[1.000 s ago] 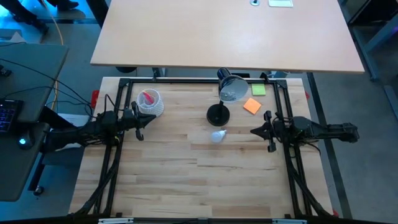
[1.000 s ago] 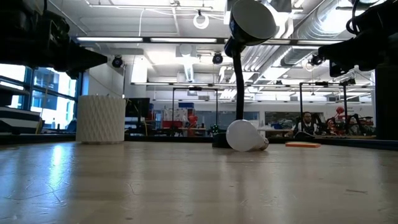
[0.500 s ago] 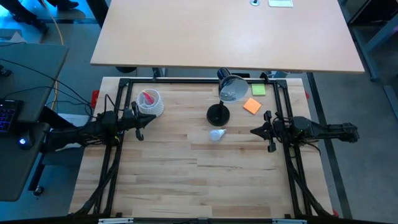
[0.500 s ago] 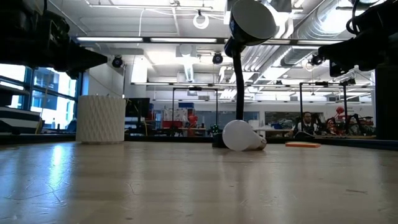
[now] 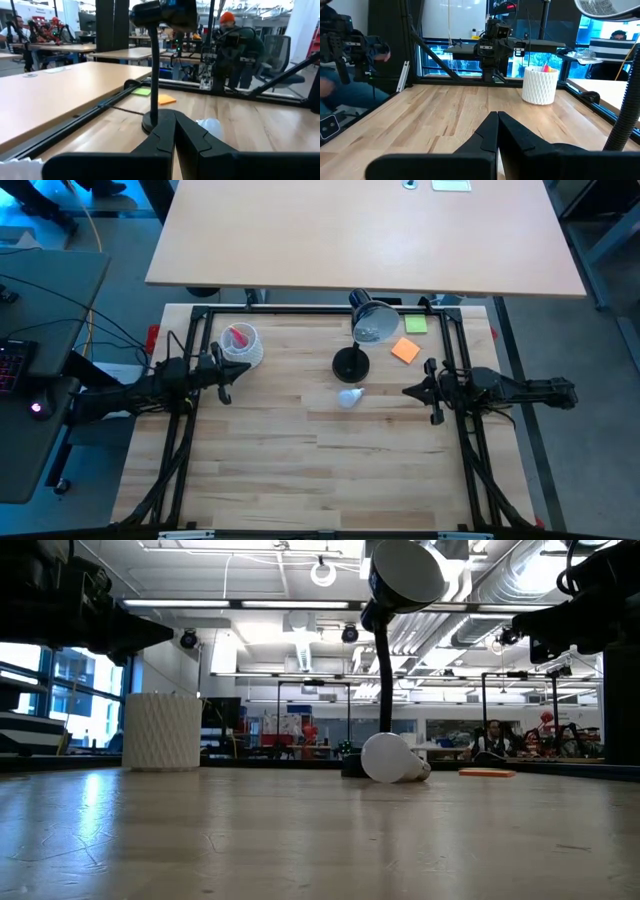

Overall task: Screw lightbulb
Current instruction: Return to Home Position

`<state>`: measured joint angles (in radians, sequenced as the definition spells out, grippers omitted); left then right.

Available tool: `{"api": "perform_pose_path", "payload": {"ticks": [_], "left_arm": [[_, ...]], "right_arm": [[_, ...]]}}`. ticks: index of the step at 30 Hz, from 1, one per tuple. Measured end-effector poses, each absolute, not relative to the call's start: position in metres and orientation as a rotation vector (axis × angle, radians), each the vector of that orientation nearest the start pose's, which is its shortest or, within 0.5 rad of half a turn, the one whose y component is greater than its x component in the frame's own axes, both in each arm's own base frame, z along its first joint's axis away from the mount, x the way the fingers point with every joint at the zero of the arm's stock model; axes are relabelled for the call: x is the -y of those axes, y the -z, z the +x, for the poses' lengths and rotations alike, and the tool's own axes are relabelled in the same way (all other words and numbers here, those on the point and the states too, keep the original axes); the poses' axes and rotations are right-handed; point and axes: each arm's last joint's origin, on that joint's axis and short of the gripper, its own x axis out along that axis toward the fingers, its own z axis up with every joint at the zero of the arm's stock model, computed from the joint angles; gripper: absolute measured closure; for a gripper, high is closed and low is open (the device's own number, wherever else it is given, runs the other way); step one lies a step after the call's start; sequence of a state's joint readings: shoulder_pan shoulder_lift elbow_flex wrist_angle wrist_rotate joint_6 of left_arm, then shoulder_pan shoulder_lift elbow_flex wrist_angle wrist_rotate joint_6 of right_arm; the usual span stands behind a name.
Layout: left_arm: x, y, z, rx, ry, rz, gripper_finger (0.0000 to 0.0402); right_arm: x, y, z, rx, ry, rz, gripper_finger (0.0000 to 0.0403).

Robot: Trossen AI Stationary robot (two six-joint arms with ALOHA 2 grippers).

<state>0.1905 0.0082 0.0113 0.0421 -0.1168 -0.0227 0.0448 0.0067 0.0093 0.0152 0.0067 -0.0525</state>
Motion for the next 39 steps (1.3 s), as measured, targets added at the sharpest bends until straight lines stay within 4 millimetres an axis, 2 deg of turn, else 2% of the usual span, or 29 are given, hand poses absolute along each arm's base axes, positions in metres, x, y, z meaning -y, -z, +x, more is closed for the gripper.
{"api": "perform_pose_path", "payload": {"ticks": [6, 19, 39], "left_arm": [[-0.021, -0.171, 0.095, 0.055, -0.302, -0.021, 0.0399], [-0.008, -0.172, 0.097, 0.054, -0.165, -0.024, 0.0399], [-0.008, -0.171, 0.097, 0.052, -0.164, -0.024, 0.0399]], "right_arm": [[-0.004, -0.168, 0.097, 0.018, -0.04, -0.052, 0.0402], [-0.004, -0.168, 0.097, 0.016, -0.041, -0.052, 0.0402], [-0.004, -0.167, 0.097, 0.014, -0.041, -0.052, 0.0402]]}}
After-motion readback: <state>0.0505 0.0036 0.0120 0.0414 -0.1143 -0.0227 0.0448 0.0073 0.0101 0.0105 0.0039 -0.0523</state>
